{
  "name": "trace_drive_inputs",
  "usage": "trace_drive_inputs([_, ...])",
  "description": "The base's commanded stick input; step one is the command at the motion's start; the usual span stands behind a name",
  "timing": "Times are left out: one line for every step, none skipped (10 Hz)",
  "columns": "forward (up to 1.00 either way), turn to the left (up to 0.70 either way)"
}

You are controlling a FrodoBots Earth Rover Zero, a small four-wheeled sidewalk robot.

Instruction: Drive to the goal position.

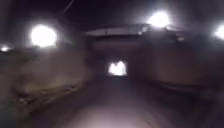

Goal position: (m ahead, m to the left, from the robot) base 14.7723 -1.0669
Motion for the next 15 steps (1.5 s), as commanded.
trace_drive_inputs([1.0,0.0])
trace_drive_inputs([1.0,-0.02])
trace_drive_inputs([1.0,-0.05])
trace_drive_inputs([1.0,-0.05])
trace_drive_inputs([1.0,-0.04])
trace_drive_inputs([1.0,-0.02])
trace_drive_inputs([1.0,0.0])
trace_drive_inputs([1.0,-0.03])
trace_drive_inputs([1.0,-0.1])
trace_drive_inputs([1.0,-0.14])
trace_drive_inputs([1.0,-0.12])
trace_drive_inputs([1.0,-0.07])
trace_drive_inputs([1.0,-0.03])
trace_drive_inputs([1.0,-0.03])
trace_drive_inputs([1.0,-0.03])
